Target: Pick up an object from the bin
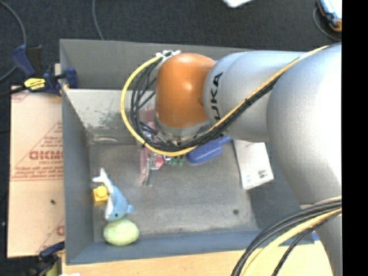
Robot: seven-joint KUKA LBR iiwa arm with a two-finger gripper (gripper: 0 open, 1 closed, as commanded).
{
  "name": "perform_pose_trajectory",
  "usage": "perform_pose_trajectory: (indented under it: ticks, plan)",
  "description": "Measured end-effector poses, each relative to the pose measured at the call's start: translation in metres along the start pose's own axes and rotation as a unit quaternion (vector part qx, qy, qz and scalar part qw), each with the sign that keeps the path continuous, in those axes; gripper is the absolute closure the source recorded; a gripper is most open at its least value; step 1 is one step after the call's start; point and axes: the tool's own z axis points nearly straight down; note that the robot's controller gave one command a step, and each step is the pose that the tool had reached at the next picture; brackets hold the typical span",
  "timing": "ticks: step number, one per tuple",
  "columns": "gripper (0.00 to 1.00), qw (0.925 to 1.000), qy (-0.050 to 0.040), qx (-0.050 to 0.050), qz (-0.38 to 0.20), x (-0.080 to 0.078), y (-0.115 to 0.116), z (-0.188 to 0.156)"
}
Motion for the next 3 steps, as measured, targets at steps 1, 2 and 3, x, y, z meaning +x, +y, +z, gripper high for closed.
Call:
perform_pose_trajectory:
  ticks: [1,2,3]
  plan:
    - [0.0,1.0,-0.0039,-0.001,0.003,-0.002,-0.001,-0.005]
    - [0.0,0.9819,-0.0016,0.0,-0.189,-0.031,-0.031,0.068]
    - [0.0,0.9737,-0.0081,0.0,-0.228,-0.03,-0.02,0.003]
